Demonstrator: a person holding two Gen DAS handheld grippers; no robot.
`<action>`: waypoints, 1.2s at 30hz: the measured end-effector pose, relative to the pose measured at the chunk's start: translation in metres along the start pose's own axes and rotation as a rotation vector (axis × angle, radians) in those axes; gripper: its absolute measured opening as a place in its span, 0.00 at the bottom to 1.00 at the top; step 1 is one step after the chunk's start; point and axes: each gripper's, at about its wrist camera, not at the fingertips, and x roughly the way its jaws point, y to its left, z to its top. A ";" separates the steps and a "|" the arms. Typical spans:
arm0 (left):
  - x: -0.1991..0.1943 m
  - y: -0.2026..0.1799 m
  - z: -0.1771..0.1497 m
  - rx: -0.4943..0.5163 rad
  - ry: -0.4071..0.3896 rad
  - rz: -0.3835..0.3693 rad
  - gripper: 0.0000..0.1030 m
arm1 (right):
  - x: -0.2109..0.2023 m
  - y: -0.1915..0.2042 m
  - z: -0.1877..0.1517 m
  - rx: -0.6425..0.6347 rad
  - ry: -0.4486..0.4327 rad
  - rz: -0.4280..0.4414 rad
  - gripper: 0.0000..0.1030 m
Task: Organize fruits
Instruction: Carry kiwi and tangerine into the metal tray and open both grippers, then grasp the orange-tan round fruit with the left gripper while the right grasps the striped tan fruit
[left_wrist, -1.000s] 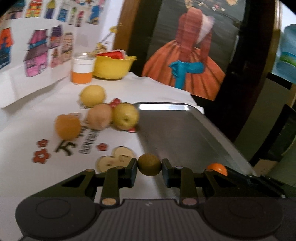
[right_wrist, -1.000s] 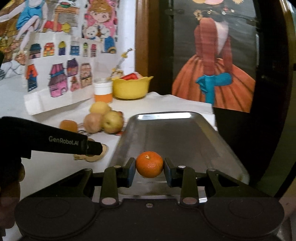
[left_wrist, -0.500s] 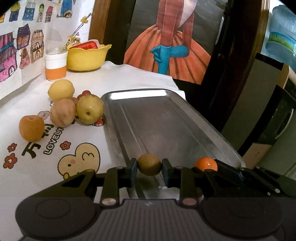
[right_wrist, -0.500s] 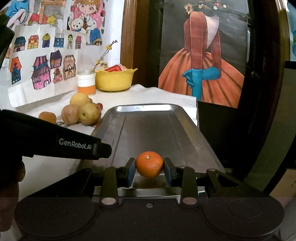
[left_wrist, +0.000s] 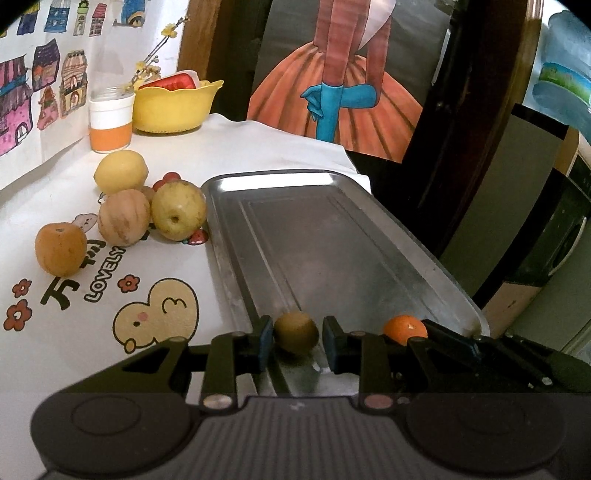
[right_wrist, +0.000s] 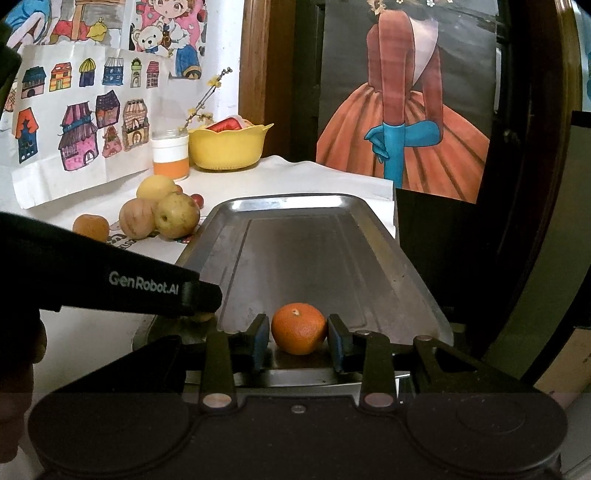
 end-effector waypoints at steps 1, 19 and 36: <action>0.000 0.000 0.000 -0.003 -0.001 -0.001 0.30 | -0.001 0.000 0.000 0.000 -0.002 0.000 0.38; -0.040 0.030 0.009 -0.093 -0.154 0.063 0.86 | -0.024 0.004 0.005 0.042 -0.109 0.009 0.97; -0.073 0.099 -0.003 -0.142 -0.237 0.266 1.00 | -0.031 0.058 0.016 0.001 -0.126 0.135 0.99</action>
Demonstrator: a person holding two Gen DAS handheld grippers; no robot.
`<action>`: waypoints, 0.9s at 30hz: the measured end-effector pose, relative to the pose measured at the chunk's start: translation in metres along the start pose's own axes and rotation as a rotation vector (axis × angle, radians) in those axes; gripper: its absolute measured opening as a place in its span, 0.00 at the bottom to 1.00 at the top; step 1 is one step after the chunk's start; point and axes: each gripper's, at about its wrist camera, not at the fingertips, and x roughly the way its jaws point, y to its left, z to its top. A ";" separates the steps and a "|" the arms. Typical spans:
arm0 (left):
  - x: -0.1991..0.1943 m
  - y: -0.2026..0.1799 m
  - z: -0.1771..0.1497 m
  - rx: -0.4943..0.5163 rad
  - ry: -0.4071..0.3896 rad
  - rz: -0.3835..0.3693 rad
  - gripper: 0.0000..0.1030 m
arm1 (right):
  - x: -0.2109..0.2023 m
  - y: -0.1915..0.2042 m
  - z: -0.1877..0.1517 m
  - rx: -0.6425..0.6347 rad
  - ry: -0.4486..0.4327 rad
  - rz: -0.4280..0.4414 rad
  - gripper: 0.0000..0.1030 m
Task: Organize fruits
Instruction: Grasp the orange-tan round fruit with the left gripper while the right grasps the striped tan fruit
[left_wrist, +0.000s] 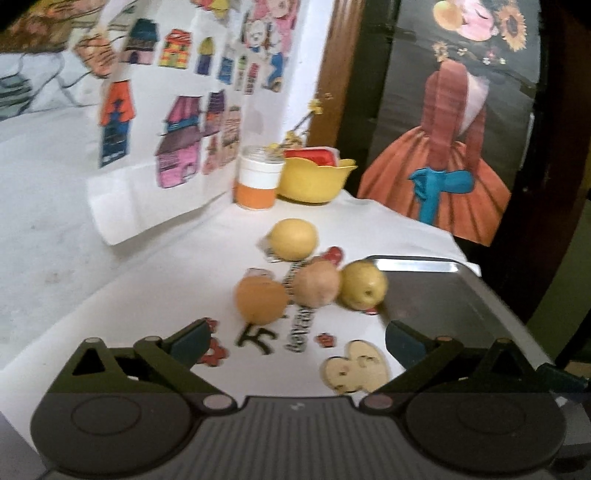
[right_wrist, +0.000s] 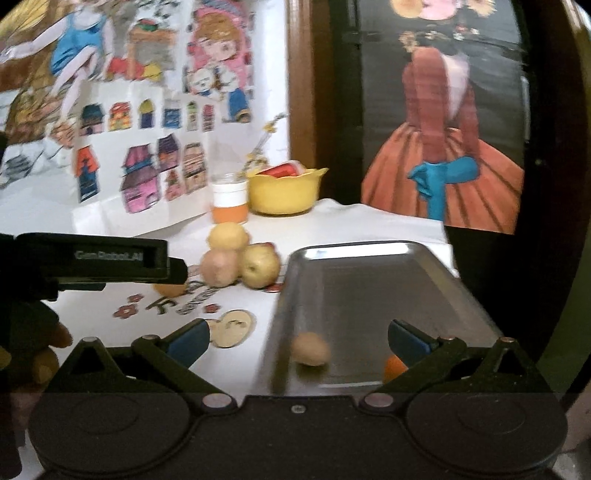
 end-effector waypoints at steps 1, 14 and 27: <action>-0.001 0.005 0.000 -0.001 0.001 0.010 1.00 | 0.001 0.006 0.001 -0.012 0.002 0.013 0.99; 0.004 0.056 0.015 -0.042 0.012 0.066 1.00 | 0.032 0.059 0.036 -0.190 0.022 0.128 0.99; 0.035 0.081 0.024 -0.178 0.126 -0.019 1.00 | 0.078 0.064 0.058 -0.422 0.112 0.132 0.99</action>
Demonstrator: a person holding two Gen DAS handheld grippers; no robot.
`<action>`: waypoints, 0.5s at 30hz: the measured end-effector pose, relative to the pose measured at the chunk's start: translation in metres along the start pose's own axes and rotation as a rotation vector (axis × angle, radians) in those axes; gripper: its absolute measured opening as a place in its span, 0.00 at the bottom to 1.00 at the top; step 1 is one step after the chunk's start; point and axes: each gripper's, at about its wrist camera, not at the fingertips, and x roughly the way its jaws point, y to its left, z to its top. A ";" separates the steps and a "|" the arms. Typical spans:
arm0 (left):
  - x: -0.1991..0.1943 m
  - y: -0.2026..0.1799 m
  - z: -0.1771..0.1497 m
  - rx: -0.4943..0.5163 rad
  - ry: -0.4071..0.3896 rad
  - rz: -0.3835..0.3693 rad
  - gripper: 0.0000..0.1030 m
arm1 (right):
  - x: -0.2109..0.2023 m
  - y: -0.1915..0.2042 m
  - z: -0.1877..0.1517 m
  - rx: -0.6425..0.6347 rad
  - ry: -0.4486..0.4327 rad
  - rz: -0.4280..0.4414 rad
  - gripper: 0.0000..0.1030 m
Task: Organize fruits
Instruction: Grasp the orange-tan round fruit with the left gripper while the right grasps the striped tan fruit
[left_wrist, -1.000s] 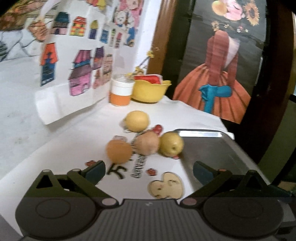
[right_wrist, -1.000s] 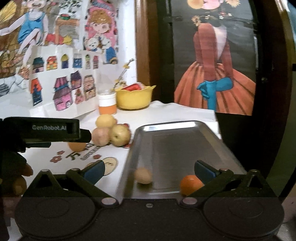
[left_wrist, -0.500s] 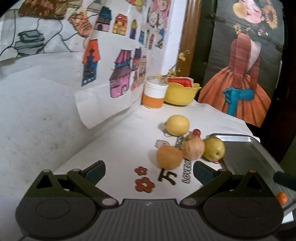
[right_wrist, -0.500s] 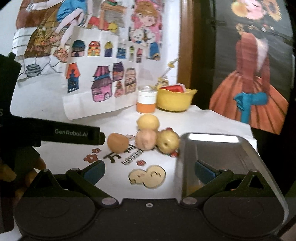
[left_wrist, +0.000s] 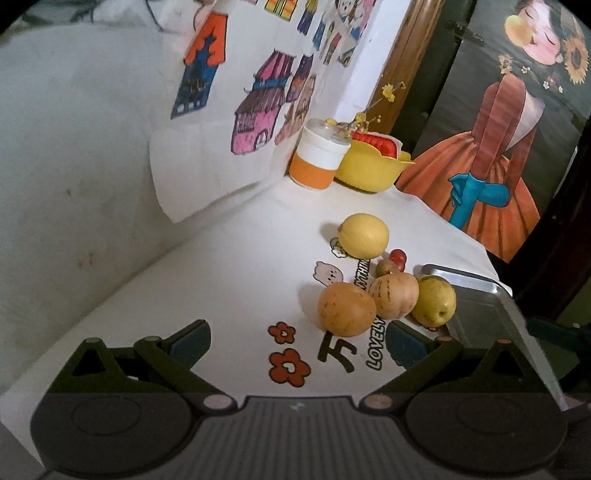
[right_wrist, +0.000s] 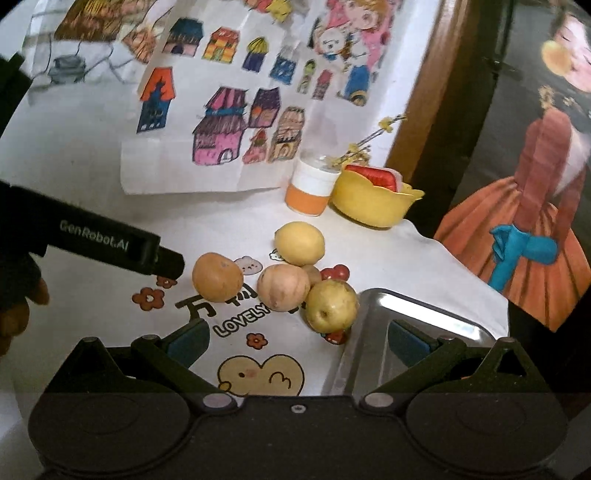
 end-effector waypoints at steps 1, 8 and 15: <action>0.003 0.000 0.001 -0.008 0.010 -0.009 1.00 | 0.003 -0.001 0.001 -0.012 0.004 0.005 0.99; 0.015 -0.005 0.004 -0.004 0.044 -0.038 1.00 | 0.017 -0.010 0.010 -0.138 -0.028 0.023 0.99; 0.028 -0.011 0.006 0.016 0.078 -0.060 1.00 | 0.035 -0.015 0.012 -0.274 -0.024 0.048 0.99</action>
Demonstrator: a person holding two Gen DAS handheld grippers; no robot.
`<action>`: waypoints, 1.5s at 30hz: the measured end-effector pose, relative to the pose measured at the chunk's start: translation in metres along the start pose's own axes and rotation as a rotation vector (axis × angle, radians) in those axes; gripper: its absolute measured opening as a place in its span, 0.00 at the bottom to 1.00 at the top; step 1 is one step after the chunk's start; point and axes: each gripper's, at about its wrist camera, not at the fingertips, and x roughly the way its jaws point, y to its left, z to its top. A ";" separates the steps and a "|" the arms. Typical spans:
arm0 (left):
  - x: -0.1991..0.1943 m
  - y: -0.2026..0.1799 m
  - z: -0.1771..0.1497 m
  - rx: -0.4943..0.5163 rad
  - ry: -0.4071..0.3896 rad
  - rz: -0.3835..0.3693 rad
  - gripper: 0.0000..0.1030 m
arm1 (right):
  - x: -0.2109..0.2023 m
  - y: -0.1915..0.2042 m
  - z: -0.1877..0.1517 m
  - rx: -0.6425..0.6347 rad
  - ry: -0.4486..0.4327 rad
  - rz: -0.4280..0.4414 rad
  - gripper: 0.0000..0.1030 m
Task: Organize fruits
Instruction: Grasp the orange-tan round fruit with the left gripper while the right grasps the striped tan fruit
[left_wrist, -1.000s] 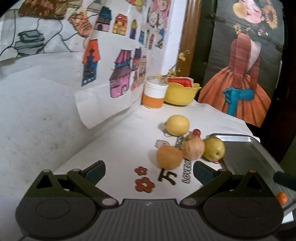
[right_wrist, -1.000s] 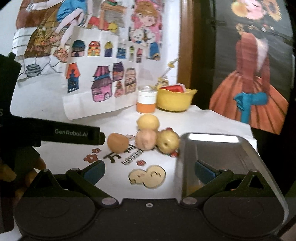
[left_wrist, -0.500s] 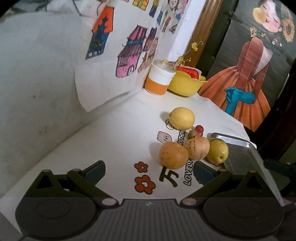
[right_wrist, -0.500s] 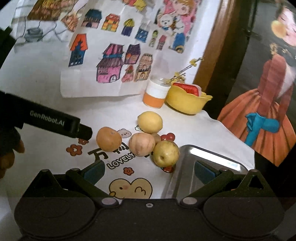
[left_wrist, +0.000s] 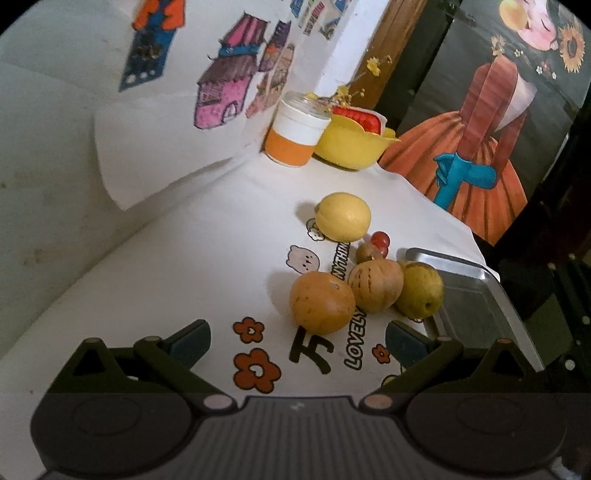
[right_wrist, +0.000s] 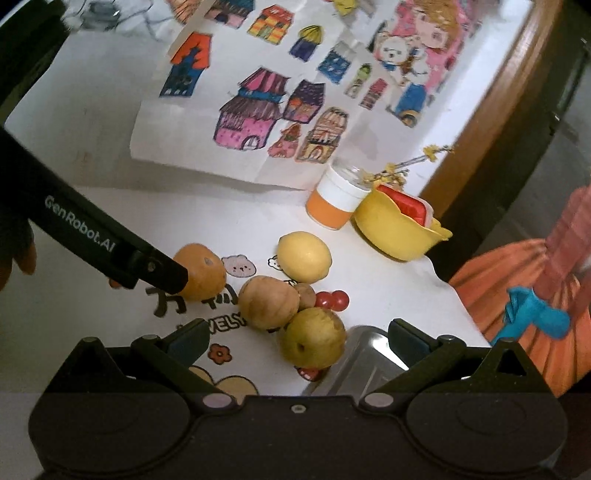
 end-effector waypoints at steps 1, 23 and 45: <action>0.001 -0.001 0.000 0.000 0.003 -0.003 1.00 | 0.003 0.000 0.000 -0.021 -0.002 0.004 0.99; 0.026 -0.005 0.011 0.002 0.025 -0.057 0.77 | 0.055 0.018 0.004 -0.243 -0.014 0.047 0.74; 0.036 -0.007 0.015 -0.013 0.030 -0.047 0.47 | 0.075 0.026 0.007 -0.284 -0.001 0.044 0.50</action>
